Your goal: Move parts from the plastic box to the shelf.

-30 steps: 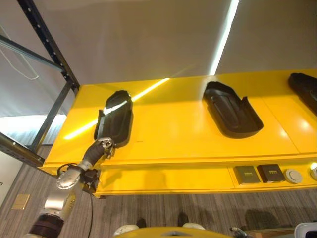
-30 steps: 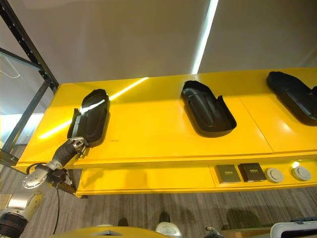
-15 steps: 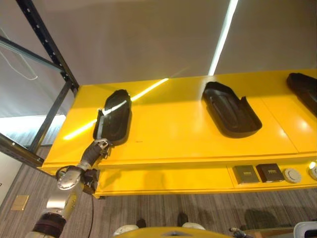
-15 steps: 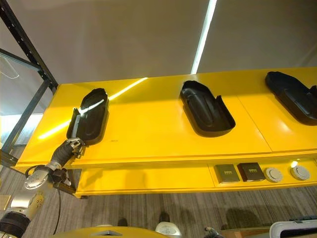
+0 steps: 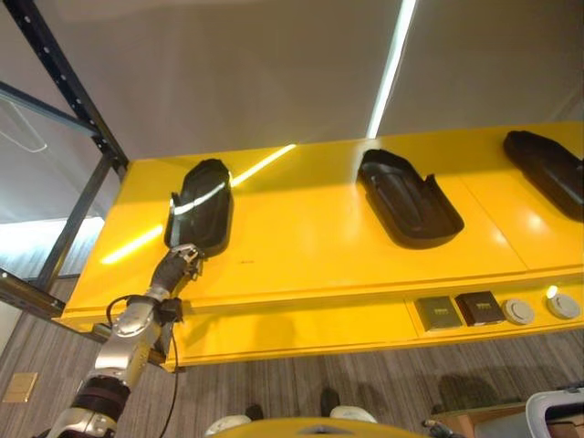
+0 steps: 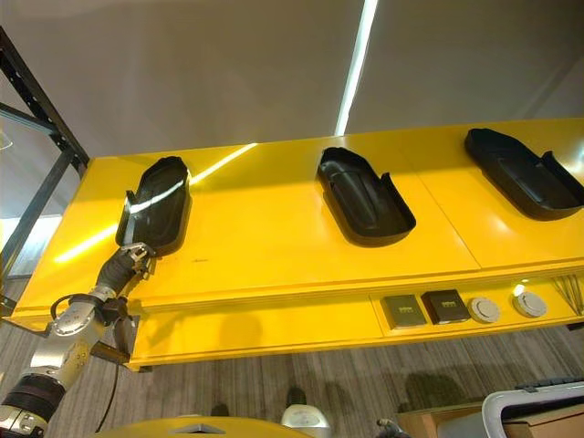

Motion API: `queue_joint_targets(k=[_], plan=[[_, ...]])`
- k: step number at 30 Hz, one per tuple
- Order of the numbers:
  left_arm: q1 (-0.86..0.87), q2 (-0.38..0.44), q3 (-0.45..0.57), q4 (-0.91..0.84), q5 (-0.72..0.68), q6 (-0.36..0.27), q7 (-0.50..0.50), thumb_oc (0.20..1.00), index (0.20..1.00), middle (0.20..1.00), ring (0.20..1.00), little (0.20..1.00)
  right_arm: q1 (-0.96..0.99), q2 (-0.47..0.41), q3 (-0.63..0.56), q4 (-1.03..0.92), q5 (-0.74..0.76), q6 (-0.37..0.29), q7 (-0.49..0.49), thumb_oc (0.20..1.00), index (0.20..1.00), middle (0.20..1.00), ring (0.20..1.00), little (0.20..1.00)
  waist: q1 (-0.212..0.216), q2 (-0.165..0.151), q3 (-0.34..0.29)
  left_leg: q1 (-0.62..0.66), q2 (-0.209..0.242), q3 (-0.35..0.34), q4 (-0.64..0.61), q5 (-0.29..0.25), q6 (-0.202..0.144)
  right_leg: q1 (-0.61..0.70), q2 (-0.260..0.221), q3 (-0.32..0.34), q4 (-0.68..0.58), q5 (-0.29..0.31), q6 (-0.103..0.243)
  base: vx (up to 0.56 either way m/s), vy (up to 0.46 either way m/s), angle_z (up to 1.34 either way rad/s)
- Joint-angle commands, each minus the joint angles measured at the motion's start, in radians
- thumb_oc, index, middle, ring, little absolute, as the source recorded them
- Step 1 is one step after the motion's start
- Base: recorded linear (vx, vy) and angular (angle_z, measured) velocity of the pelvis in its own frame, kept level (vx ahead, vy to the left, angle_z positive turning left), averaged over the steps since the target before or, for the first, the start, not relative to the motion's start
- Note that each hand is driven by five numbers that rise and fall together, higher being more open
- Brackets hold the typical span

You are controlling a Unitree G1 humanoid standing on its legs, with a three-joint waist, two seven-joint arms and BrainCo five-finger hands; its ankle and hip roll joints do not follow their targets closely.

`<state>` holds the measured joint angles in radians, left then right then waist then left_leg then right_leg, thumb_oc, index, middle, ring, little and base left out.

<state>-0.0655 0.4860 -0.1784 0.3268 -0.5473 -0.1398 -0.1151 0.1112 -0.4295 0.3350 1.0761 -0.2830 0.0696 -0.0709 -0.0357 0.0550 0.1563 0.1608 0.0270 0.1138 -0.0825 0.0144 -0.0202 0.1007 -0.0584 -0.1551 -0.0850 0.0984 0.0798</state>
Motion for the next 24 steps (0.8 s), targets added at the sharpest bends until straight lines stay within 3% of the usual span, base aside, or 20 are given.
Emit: queue_joint_targets(k=[1,5,9,10,11,16,19,22,24], plan=[[-0.089,0.001,0.009,-0.011,-0.027,-0.086,-0.020,0.200,0.200,0.200,0.200,0.200,-0.035,0.004,0.045,0.039,-0.026,-0.002,0.000,1.000,1.000,1.000,1.000,1.000,-0.003,-0.034,-0.014,-0.066,-0.036,0.049,0.102,-0.063,0.026,0.001,0.014,-0.001,0.054,-0.089,0.029,0.00,0.000,0.00],[-0.071,0.011,0.012,-0.103,-0.049,-0.085,-0.088,0.200,0.200,0.200,0.200,0.200,-0.041,0.007,0.037,0.047,-0.025,-0.004,-0.003,1.000,1.000,1.000,1.000,1.000,0.007,-0.032,-0.011,-0.068,-0.037,0.045,0.104,-0.063,0.025,0.005,0.013,-0.004,0.051,-0.089,0.026,0.00,0.000,0.00],[-0.035,0.039,0.030,-0.284,-0.074,-0.055,-0.217,0.216,0.216,0.216,0.216,0.216,-0.044,0.010,0.018,0.063,-0.025,-0.010,-0.006,1.000,1.000,1.000,1.000,1.000,0.023,-0.027,-0.009,-0.071,-0.039,0.037,0.105,-0.062,0.024,0.009,0.012,-0.011,0.049,-0.087,0.024,-0.01,0.000,0.01],[-0.022,0.047,0.039,-0.348,-0.094,-0.045,-0.256,0.903,0.903,0.903,0.903,0.903,-0.043,0.013,0.013,0.068,-0.025,-0.012,-0.011,1.000,1.000,1.000,1.000,1.000,0.029,-0.025,-0.009,-0.072,-0.041,0.035,0.104,-0.061,0.024,0.010,0.011,-0.014,0.047,-0.086,0.024,-0.02,0.009,0.04],[-0.014,0.052,0.045,-0.385,-0.120,-0.036,-0.285,1.000,1.000,1.000,1.000,1.000,-0.043,0.014,0.009,0.073,-0.025,-0.014,-0.014,1.000,1.000,1.000,1.000,1.000,0.033,-0.024,-0.010,-0.073,-0.042,0.032,0.103,-0.060,0.023,0.011,0.010,-0.016,0.046,-0.086,0.025,-0.02,0.009,0.06],[0.003,0.052,0.090,-0.532,-0.272,-0.025,-0.350,1.000,1.000,1.000,1.000,1.000,-0.041,0.024,0.002,0.085,-0.032,-0.022,-0.023,1.000,1.000,1.000,1.000,1.000,0.050,-0.023,-0.019,-0.075,-0.048,0.019,0.098,-0.056,0.021,0.016,0.009,-0.026,0.040,-0.082,0.026,-0.01,0.002,0.03],[0.003,0.033,0.116,-0.580,-0.307,-0.041,-0.329,1.000,1.000,1.000,1.000,1.000,-0.042,0.034,0.007,0.086,-0.028,-0.016,-0.029,1.000,1.000,1.000,1.000,1.000,0.059,-0.026,-0.023,-0.076,-0.051,0.010,0.096,-0.054,0.020,0.018,0.009,-0.030,0.040,-0.082,0.026,-0.01,-0.017,0.07],[0.003,-0.012,0.175,-0.612,-0.323,-0.108,-0.269,1.000,1.000,1.000,1.000,1.000,-0.046,0.055,0.021,0.086,-0.021,-0.006,-0.040,1.000,1.000,1.000,1.000,1.000,0.073,-0.036,-0.030,-0.076,-0.055,-0.007,0.092,-0.051,0.017,0.021,0.009,-0.038,0.040,-0.082,0.026,-0.03,-0.043,0.05],[0.001,-0.029,0.194,-0.620,-0.337,-0.101,-0.299,1.000,1.000,1.000,1.000,1.000,-0.051,0.066,0.026,0.087,-0.020,0.001,-0.043,1.000,1.000,1.000,1.000,1.000,0.079,-0.040,-0.034,-0.078,-0.055,-0.013,0.092,-0.051,0.016,0.019,0.010,-0.041,0.043,-0.082,0.026,-0.03,-0.041,0.09]])
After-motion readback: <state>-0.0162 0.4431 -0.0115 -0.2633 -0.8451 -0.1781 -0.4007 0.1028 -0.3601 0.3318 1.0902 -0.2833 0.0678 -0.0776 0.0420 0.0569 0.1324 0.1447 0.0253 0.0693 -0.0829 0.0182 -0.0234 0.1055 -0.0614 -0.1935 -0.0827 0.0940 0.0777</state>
